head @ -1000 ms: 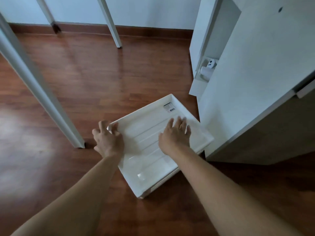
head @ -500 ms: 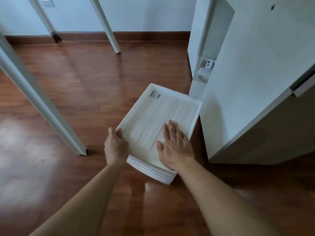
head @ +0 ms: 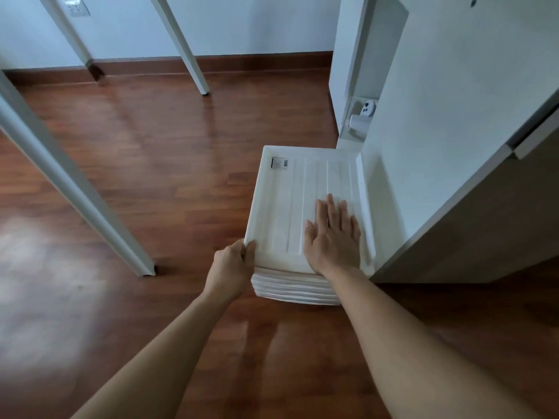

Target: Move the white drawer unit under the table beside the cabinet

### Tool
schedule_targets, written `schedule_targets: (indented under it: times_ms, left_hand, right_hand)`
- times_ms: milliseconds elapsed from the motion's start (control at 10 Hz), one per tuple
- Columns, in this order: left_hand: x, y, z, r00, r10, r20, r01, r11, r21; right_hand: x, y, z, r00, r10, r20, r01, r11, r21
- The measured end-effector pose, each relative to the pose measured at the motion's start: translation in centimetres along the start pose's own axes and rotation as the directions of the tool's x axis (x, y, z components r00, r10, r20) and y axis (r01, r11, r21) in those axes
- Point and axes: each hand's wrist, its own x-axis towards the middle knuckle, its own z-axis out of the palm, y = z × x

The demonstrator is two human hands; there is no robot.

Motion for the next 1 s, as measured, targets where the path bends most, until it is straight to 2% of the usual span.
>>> schedule_targets:
  times_ms: [200, 400, 500, 600, 700, 800, 900, 1000]
  left_hand:
    - [1.6, 1.9, 0.8, 0.999, 0.005, 0.047, -0.004, 0.999, -0.033]
    - [3.5, 3.0, 2.8, 0.999, 0.039, -0.004, -0.040, 0.999, -0.034]
    - [3.9, 3.0, 3.5, 0.999, 0.046, -0.006, -0.046, 0.997, -0.056]
    - [3.6, 3.4, 3.5, 0.999, 0.032, 0.004, -0.031, 0.997, -0.077]
    - [3.7, 4.0, 2.0, 0.993, -0.005, 0.114, 0.010, 0.999, -0.043]
    - [2.5, 4.7, -0.4, 0.992, -0.003, 0.126, -0.003, 0.999, 0.051]
    - [0.0, 5.8, -3.2, 0.997, 0.067, 0.038, -0.068, 0.997, 0.031]
    - [-2.6, 7.9, -7.3, 0.992, 0.111, 0.058, -0.115, 0.991, 0.072]
  right_hand:
    - [2.8, 2.0, -0.7, 0.997, -0.070, -0.036, 0.069, 0.997, -0.028]
    - [5.9, 3.7, -1.4, 0.993, -0.115, -0.024, 0.114, 0.993, -0.030]
    - [6.8, 4.3, -1.8, 0.989, -0.141, 0.041, 0.141, 0.990, 0.014]
    - [6.9, 4.1, -3.5, 0.981, -0.124, 0.147, 0.102, 0.984, 0.147]
    - [4.7, 3.2, -5.3, 0.980, -0.098, 0.174, 0.062, 0.978, 0.200]
    - [1.5, 2.2, -8.1, 0.980, -0.103, 0.171, 0.070, 0.979, 0.190]
    - [-1.4, 1.4, -11.1, 0.973, -0.087, 0.214, 0.050, 0.984, 0.171]
    - [-5.0, 0.0, -15.7, 0.964, -0.100, 0.245, 0.068, 0.988, 0.139]
